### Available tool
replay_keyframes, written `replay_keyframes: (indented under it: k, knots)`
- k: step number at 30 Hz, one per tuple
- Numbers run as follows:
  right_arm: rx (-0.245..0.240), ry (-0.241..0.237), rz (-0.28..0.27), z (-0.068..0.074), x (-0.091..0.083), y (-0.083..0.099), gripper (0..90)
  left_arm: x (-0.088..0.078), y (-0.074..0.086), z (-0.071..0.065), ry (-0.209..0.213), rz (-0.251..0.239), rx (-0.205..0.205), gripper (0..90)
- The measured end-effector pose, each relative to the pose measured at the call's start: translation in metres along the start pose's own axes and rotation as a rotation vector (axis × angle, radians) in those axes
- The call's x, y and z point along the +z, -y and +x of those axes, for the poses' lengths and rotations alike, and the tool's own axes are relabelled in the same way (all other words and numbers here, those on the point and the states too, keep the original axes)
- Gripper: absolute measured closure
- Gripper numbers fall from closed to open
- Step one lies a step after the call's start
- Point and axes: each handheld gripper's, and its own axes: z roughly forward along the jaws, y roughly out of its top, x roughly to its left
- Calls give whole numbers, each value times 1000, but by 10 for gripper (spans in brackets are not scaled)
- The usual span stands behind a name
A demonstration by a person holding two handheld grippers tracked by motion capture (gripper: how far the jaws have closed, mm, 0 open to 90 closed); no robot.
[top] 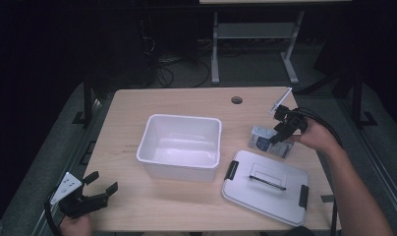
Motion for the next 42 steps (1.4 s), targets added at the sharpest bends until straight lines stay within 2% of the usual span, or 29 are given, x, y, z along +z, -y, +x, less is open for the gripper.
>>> replay_keyframes:
  k: [25, 42]
  knots:
    - [-26, 7, 63, -2, 14, -5, 496, -1, 0, 2, 2, -4, -10, 135]
    - [-51, 3, 64, -3, 13, -4, 553, -2, 1, 3, 2, -13, -19, 135]
